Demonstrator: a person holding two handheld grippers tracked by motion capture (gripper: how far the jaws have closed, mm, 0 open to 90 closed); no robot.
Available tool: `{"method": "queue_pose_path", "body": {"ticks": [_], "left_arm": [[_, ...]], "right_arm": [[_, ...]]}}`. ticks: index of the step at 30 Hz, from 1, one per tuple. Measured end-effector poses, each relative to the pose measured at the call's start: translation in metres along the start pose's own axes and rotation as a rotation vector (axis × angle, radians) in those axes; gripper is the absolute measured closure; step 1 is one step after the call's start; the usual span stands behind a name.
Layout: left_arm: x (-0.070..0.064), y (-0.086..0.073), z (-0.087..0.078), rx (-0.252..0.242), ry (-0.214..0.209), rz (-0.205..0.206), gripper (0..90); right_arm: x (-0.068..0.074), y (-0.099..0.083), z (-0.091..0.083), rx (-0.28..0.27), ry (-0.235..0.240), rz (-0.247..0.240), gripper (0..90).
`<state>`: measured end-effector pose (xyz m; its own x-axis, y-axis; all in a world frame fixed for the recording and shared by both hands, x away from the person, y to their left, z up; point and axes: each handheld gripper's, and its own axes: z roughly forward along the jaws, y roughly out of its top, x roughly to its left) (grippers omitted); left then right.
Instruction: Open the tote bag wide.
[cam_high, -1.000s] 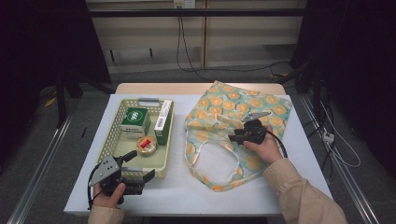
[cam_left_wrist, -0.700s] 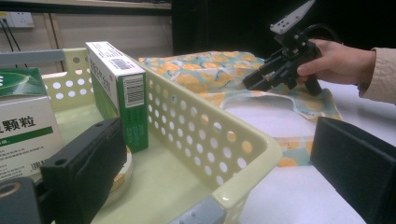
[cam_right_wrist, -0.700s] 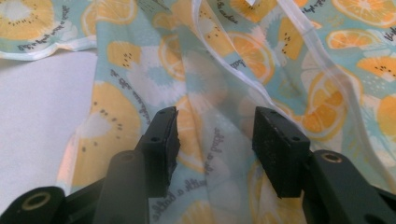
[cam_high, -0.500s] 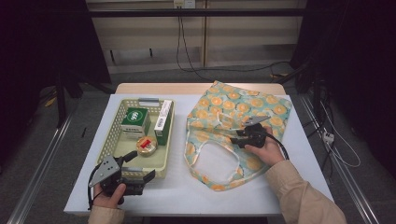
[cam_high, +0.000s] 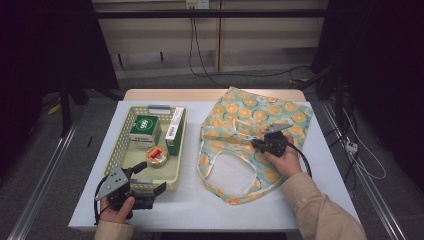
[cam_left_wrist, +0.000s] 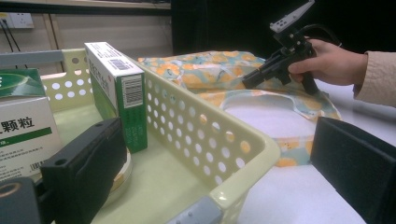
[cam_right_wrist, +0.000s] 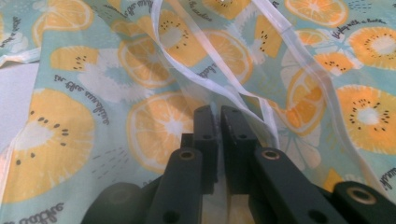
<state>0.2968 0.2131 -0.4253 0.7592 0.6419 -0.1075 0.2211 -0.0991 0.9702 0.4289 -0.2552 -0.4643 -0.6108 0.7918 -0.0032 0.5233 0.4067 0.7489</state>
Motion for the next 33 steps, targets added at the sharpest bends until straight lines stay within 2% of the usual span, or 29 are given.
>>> {"method": "queue_pose_path", "body": {"ticks": [3,5,10,16,21,27,33], "left_arm": [[0.0,0.0,0.0,0.001,-0.001,0.0,3.4],[0.0,0.0,0.0,0.0,-0.001,0.0,3.4],[0.0,0.0,0.0,0.0,0.0,0.0,3.4],[0.001,0.0,-0.001,0.006,0.004,0.006,3.4],[0.0,0.0,-0.001,0.002,0.004,0.0,3.5],[0.0,0.001,-0.001,-0.001,0.005,0.001,3.4],[0.0,0.001,-0.001,-0.001,0.002,0.001,3.4]], "right_arm": [[0.0,0.0,0.001,-0.002,-0.003,-0.001,88.7],[-0.002,0.0,0.001,-0.002,0.005,0.02,90.0],[-0.002,0.0,0.001,-0.003,0.006,0.029,90.0],[-0.006,0.001,0.0,0.0,0.026,0.078,90.0],[-0.005,0.003,-0.002,0.015,0.039,0.066,90.0],[-0.006,0.015,-0.011,-0.01,0.041,0.048,90.0],[-0.012,0.028,-0.02,-0.038,0.032,0.052,90.0]]}}
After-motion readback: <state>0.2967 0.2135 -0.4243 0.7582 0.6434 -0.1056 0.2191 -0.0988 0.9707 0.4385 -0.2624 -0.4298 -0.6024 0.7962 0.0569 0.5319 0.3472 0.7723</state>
